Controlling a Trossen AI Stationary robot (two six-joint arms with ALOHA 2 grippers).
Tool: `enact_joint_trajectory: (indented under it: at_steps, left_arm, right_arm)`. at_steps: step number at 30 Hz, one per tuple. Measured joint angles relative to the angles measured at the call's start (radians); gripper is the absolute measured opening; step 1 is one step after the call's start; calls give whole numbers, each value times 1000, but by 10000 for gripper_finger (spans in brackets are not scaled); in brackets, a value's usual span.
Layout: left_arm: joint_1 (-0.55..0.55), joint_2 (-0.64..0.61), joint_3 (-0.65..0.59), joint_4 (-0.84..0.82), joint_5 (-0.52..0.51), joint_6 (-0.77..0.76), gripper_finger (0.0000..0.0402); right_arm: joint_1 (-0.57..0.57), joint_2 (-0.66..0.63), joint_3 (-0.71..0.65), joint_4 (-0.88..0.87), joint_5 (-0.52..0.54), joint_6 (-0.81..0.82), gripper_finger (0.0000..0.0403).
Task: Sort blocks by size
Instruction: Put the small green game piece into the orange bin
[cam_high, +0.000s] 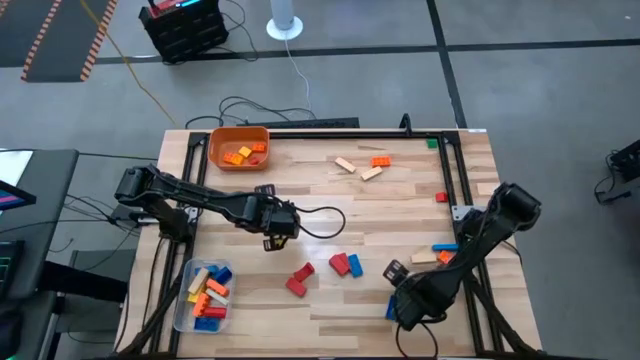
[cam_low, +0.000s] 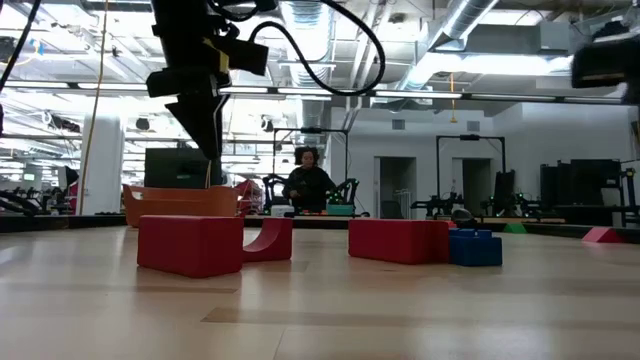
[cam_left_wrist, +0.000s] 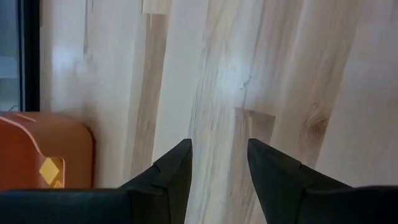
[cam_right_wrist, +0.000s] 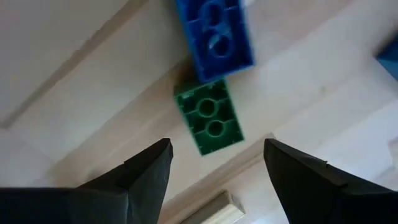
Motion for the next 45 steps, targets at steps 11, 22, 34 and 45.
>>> enact_joint_trajectory:
  at_steps: [11, 22, 34, 45]
  left_arm:
    - [-10, 0, 0, -88, 4, -62, 151]
    - [-16, 0, 0, -97, 4, -72, 151]
    - [-17, -1, 0, -114, 4, -77, 151]
    - [-17, -1, 0, -101, 20, -19, 151]
  right_arm:
    - [-1, 50, -12, 49, 29, -121, 292]
    - [-2, 50, -73, 126, 20, -124, 290]
    - [-39, 50, -105, 138, -12, -97, 169]
    - [-168, -62, -105, -18, -87, 1, 160]
